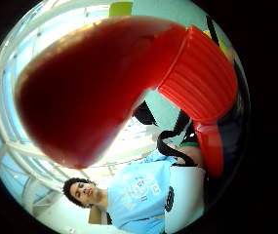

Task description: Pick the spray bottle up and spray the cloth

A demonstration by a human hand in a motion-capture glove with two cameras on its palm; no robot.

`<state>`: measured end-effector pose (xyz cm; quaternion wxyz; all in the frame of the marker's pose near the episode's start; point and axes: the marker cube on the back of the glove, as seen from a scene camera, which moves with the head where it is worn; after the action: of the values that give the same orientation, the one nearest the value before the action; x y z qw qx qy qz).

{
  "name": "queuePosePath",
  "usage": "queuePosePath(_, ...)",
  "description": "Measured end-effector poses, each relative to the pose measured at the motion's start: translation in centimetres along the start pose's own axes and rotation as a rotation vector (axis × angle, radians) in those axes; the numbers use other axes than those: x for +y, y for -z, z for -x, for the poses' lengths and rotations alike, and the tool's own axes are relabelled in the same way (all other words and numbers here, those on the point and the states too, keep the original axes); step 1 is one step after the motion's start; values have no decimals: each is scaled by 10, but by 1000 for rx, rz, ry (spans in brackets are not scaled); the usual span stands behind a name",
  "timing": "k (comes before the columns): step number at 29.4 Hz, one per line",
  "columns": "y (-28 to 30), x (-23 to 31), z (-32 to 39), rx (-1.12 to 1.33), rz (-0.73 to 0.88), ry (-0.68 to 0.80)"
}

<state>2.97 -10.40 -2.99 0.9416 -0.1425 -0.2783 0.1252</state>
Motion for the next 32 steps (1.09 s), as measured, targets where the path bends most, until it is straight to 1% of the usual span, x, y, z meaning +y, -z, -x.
queuePosePath(22, -3, -3, 7, 23, 22, 3)
queuePosePath(26, -4, -7, 17, -6, -18, 54)
queuePosePath(32, -19, -17, 55, -123, -94, 211)
